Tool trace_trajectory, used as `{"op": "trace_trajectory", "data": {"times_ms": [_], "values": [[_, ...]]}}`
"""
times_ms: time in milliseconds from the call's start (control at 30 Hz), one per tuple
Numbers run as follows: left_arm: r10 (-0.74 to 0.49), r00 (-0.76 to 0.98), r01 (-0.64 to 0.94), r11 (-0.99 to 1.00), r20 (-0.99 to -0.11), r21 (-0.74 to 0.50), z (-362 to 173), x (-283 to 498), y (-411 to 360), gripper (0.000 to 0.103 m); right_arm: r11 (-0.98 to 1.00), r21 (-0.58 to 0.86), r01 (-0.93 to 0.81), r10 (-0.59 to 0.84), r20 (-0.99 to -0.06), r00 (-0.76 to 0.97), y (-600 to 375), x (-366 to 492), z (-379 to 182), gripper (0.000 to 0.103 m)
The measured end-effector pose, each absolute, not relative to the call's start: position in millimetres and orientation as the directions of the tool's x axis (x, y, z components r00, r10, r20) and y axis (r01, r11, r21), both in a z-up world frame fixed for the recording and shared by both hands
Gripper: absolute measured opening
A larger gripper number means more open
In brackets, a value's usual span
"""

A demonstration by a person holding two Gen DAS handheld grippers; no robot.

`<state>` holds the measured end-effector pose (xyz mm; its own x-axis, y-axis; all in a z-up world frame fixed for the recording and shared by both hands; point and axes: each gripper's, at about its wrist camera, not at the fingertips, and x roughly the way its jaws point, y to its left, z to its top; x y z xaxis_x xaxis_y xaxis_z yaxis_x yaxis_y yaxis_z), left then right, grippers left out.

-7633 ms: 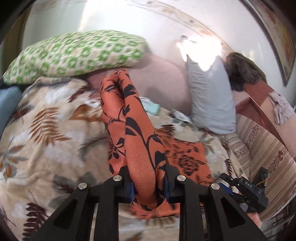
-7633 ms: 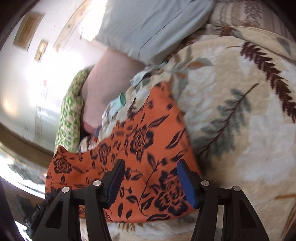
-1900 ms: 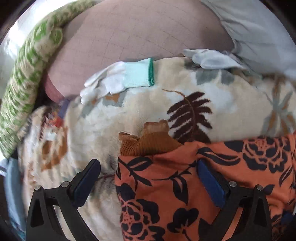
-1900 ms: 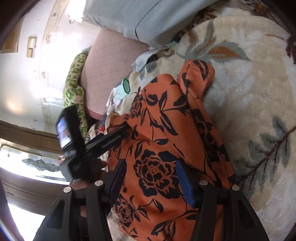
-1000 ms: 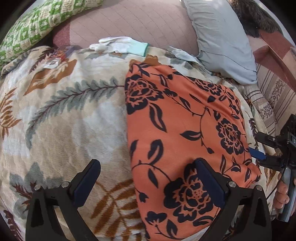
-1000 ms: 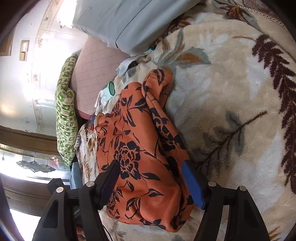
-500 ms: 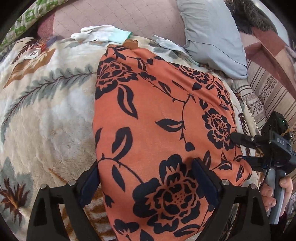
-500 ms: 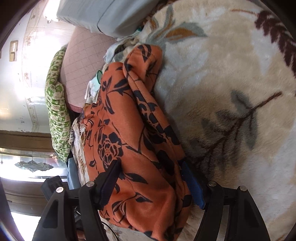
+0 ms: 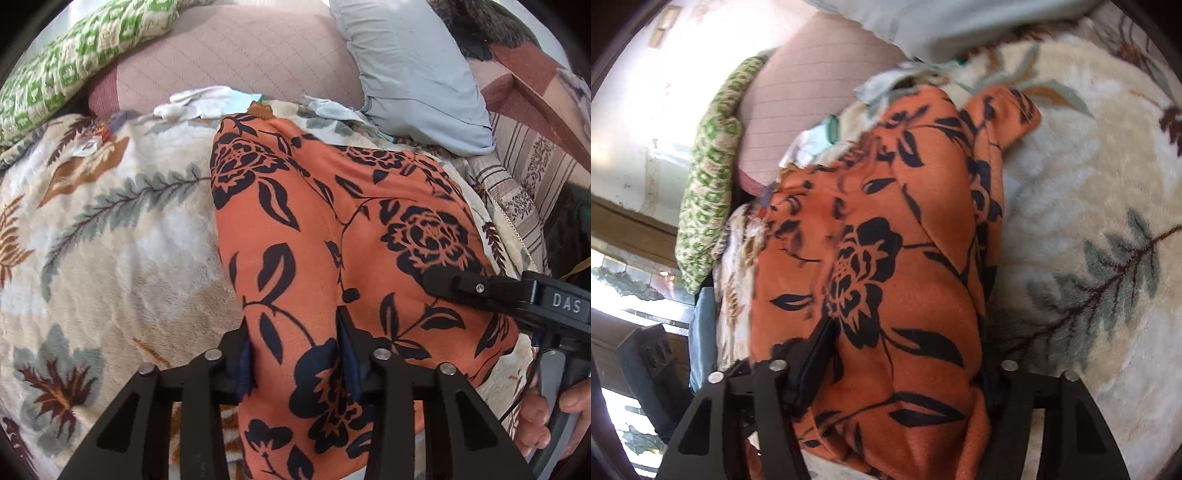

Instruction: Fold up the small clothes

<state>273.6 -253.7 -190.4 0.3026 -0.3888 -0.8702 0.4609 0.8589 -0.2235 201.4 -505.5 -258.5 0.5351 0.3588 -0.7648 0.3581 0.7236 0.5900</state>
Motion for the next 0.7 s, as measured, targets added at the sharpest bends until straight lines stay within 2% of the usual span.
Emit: {"op": "trace_trajectory", "data": {"times_ms": [233,467,533,567,700], "values": [[-0.373,0.360,0.458,0.869,-0.855,-0.187,-167,258,-230,0.036,0.743,0.604,0.289,0.381,-0.736,0.560,-478,197,-236,0.058],[-0.347,0.453,0.438,0.889,-0.821,-0.134,-134,236,-161,0.035,0.750,0.648,0.128,0.472,-0.662,0.582,-410,192,-197,0.056],[-0.332,0.473,0.416,0.901,-0.816,-0.125,-135,229,-135,0.033,0.748,0.654,0.115,0.493,-0.663,0.564,-388,192,-206,0.056],[-0.322,0.478,0.412,0.904,-0.817,-0.115,-138,226,-123,0.029,0.749,0.653,0.115,0.498,-0.668,0.553,-374,194,-215,0.056],[-0.233,0.438,0.360,0.930,-0.868,-0.068,-175,222,-92,0.029,0.749,0.626,0.219,0.498,-0.749,0.438,-352,202,-261,0.056]]}}
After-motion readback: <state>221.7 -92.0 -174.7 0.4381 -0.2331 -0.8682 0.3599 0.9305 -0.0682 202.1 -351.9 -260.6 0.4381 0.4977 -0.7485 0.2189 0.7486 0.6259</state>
